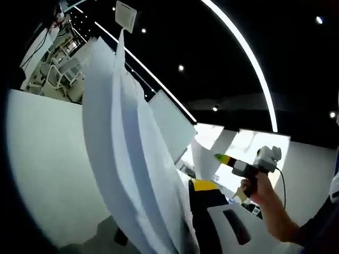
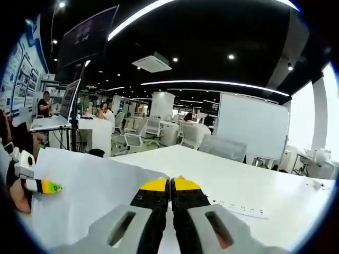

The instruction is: Organize the stack of printing papers by aligning and flattening the scattered papers on the table

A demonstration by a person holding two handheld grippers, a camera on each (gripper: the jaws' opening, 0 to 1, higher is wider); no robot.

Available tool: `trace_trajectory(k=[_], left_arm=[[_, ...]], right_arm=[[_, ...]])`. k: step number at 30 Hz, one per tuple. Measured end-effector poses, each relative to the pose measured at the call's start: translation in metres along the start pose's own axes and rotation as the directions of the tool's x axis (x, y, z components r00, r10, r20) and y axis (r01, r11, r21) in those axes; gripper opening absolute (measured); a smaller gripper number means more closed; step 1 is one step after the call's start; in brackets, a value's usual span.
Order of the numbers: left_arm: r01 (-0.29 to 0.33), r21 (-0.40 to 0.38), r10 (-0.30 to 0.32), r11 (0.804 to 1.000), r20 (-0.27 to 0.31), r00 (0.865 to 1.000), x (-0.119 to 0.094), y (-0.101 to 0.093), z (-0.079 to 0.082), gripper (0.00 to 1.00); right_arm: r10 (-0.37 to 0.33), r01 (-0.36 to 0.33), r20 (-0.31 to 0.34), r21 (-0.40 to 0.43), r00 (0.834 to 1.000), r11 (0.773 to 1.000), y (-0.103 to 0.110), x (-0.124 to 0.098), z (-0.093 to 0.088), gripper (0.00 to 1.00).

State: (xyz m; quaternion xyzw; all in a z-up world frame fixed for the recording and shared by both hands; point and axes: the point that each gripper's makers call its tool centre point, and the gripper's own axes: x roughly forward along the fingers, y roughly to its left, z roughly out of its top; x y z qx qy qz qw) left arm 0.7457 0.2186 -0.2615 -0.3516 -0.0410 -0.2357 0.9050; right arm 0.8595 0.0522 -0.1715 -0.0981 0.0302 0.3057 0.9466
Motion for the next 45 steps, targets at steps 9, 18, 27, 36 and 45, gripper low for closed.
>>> trace_trajectory(k=[9,18,27,36,45], left_arm=[[0.002,-0.001,-0.002,1.0,0.0,1.0,0.0,0.0,0.0,0.15],[0.005,0.013,-0.005,1.0,-0.01,1.0,0.001,-0.002,-0.002,0.16],[0.007,0.023,-0.006,1.0,-0.017,1.0,0.002,-0.003,-0.004,0.16],[0.007,0.029,-0.006,1.0,-0.021,1.0,0.002,-0.003,-0.005,0.17],[0.009,0.031,-0.008,0.999,-0.023,1.0,0.002,-0.003,-0.005,0.18]], right_arm=[[0.003,-0.004,-0.023,-0.034,1.0,0.999,0.006,0.012,-0.006,0.0],[0.016,-0.019,-0.054,-0.055,0.998,0.998,0.021,0.014,-0.023,0.0],[0.058,-0.063,-0.057,-0.073,0.997,0.995,0.047,0.016,-0.026,0.0],[0.095,-0.1,-0.06,-0.087,0.994,0.991,0.067,0.017,-0.026,0.0],[0.148,-0.154,-0.068,-0.081,0.987,0.985,0.092,0.021,-0.031,0.0]])
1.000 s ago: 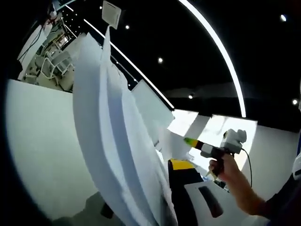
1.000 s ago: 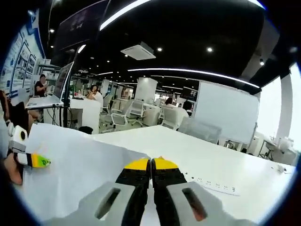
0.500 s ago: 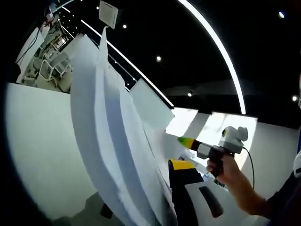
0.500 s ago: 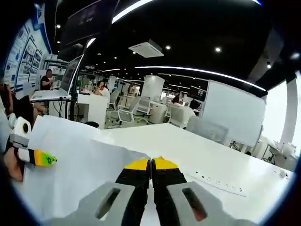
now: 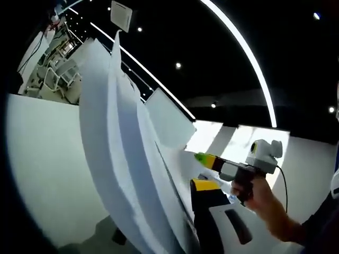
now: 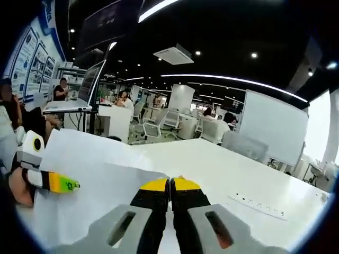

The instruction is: Organize the stack of printing papers by aligning and flattening the scattered papers on the table

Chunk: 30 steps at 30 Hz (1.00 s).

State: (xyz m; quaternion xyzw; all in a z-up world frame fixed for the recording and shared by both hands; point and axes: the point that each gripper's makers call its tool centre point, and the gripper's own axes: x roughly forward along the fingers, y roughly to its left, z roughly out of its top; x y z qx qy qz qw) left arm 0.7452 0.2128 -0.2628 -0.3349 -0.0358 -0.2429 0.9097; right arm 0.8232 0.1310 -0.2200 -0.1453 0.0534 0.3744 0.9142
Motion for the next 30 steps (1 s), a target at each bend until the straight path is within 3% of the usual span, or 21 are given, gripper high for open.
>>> trace_trajectory(k=[6,14,30], left_arm=[[0.001,0.005,-0.001,1.0,-0.001,1.0,0.0,0.0,0.0,0.19],[0.003,0.032,-0.003,0.999,-0.015,1.0,0.002,-0.004,-0.003,0.22],[0.01,0.038,-0.009,0.999,-0.022,1.0,0.003,-0.005,-0.004,0.24]], right_arm=[[0.03,-0.031,0.011,0.034,0.999,0.999,0.007,0.002,0.003,0.0],[0.068,-0.073,0.04,0.141,0.997,0.987,0.013,0.01,0.012,0.0],[0.098,-0.11,0.07,0.194,0.993,0.975,0.024,0.013,0.023,0.0]])
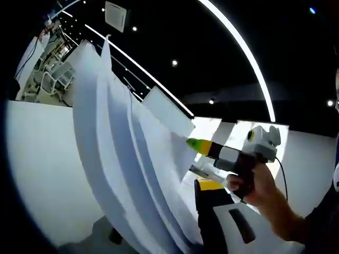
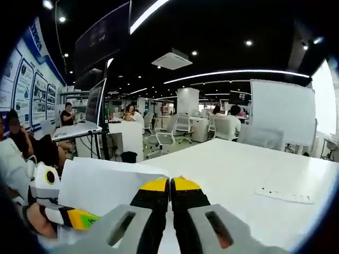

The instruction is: Organize the stack of printing papers by aligning and flattening the scattered papers on the table

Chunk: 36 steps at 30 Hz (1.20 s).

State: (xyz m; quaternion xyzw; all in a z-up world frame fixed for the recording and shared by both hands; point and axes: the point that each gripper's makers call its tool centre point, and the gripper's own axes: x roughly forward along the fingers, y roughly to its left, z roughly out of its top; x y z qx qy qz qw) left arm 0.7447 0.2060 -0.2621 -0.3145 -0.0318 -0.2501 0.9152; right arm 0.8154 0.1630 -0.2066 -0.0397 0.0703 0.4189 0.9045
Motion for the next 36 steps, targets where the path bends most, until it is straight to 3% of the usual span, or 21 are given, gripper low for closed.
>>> trace_trajectory(k=[6,26,36], left_arm=[[-0.001,0.001,0.001,1.0,0.0,1.0,0.001,0.0,0.0,0.24],[-0.003,0.007,0.003,1.0,-0.002,1.0,0.002,0.0,-0.002,0.24],[-0.007,0.032,0.007,0.999,-0.009,1.0,0.002,0.001,-0.003,0.21]], right_arm=[[0.027,-0.028,0.016,0.047,1.0,0.999,0.005,0.0,0.004,0.0],[0.073,-0.074,0.021,0.048,0.997,0.996,0.026,0.002,0.004,0.0],[0.079,-0.079,0.018,0.052,0.997,0.996,0.027,0.003,0.002,0.0]])
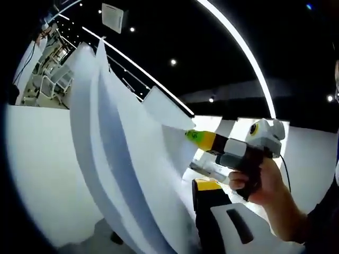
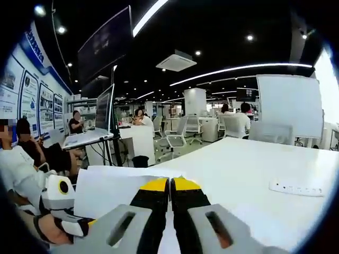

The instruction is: Organize the stack of printing papers by aligning and flattening the scattered papers on the table

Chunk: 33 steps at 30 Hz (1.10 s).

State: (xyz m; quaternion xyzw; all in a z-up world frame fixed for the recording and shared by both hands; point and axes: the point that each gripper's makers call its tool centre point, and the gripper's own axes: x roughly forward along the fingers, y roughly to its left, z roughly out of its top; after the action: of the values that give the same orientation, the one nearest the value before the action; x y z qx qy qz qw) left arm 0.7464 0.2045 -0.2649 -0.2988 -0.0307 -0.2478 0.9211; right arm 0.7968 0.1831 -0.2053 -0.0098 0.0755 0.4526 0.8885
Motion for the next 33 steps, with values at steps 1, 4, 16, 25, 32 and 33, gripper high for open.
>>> trace_trajectory(k=[1,4,16,25,32,33], left_arm=[[0.0,0.002,0.0,1.0,-0.001,1.0,0.0,0.0,0.0,0.2],[-0.002,0.005,0.002,1.0,-0.002,1.0,0.0,0.001,0.0,0.18],[-0.006,0.022,0.006,1.0,-0.001,1.0,-0.002,0.005,0.0,0.07],[0.011,-0.016,-0.011,1.0,0.001,1.0,-0.003,0.003,0.001,0.06],[0.011,-0.026,-0.011,1.0,0.002,1.0,-0.004,0.004,0.001,0.06],[0.011,-0.029,-0.011,1.0,0.001,1.0,-0.004,0.004,0.001,0.06]], right_arm=[[0.001,-0.001,0.0,0.0,1.0,1.0,0.0,0.0,0.0,0.0],[0.001,-0.001,-0.003,0.001,1.0,1.0,0.0,0.0,-0.001,0.0],[0.014,-0.014,-0.008,-0.013,1.0,1.0,0.003,0.001,-0.003,0.0],[0.009,-0.009,-0.007,-0.058,1.0,0.998,-0.001,-0.004,-0.003,0.01],[-0.016,0.015,-0.012,-0.075,1.0,0.997,-0.012,-0.008,-0.008,0.05],[-0.017,0.016,-0.01,-0.072,1.0,0.997,-0.013,-0.008,-0.008,0.05]])
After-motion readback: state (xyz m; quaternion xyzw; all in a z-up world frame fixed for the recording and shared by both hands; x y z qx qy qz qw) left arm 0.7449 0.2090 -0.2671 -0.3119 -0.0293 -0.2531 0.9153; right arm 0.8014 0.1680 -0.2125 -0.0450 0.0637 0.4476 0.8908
